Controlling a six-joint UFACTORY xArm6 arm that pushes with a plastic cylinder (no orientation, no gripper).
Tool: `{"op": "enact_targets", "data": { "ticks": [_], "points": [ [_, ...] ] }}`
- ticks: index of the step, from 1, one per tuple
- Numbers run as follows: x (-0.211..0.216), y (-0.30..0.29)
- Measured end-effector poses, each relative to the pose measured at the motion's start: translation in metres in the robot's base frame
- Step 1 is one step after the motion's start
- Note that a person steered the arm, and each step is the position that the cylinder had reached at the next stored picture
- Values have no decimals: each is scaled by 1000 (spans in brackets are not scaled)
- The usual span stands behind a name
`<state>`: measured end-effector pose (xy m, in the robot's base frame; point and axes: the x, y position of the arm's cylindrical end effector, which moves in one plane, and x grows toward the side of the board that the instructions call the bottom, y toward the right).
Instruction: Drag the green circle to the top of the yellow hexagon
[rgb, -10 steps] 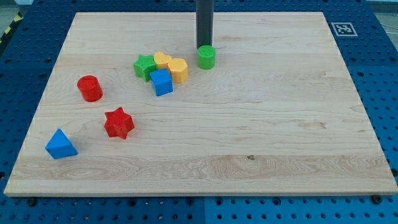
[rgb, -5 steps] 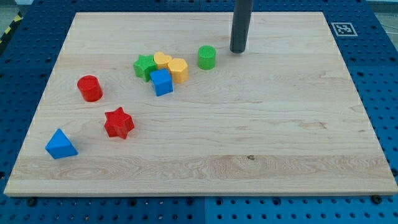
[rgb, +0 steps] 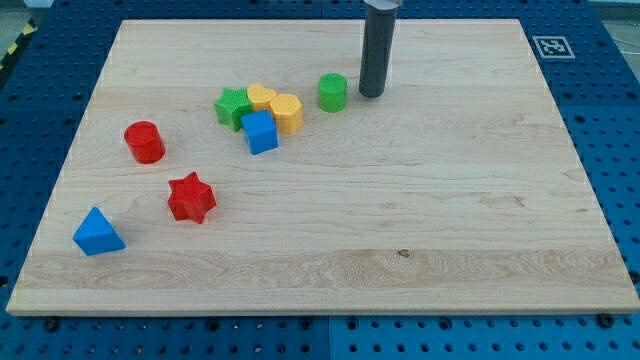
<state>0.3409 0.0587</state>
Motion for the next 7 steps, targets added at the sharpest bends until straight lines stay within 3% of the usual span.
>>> {"op": "enact_targets", "data": {
  "ticks": [5,7],
  "points": [
    [5,-50],
    [44,-64]
  ]
}}
